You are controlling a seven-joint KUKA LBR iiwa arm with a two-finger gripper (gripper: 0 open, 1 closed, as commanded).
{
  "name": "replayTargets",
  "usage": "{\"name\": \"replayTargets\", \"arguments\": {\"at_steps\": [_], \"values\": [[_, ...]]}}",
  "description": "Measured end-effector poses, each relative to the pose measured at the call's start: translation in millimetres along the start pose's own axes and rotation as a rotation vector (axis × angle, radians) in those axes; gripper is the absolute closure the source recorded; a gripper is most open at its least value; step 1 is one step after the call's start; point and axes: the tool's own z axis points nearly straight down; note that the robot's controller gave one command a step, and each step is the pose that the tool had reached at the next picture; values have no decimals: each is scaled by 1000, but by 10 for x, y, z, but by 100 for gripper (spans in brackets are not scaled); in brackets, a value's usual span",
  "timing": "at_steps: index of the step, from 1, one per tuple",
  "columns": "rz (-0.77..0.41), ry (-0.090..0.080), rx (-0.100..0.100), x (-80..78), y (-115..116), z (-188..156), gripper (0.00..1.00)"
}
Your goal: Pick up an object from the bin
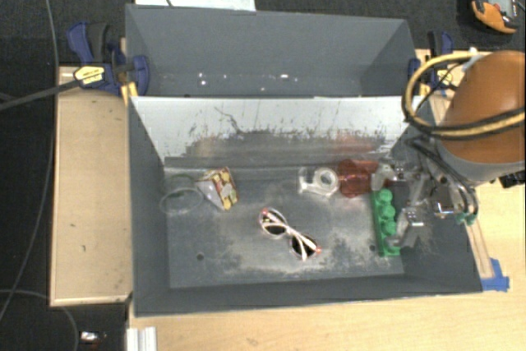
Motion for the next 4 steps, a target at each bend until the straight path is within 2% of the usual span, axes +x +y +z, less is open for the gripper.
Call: {"name": "replayTargets", "arguments": {"at_steps": [1,2,3,4], "values": [[-4,-8,1,-16,3,-41,0],[-641,-12,6,-250,-593,1115,0],[-355,-11,2,-511,-703,737,0],[-964,-7,4,-436,-592,1036,0]]}}
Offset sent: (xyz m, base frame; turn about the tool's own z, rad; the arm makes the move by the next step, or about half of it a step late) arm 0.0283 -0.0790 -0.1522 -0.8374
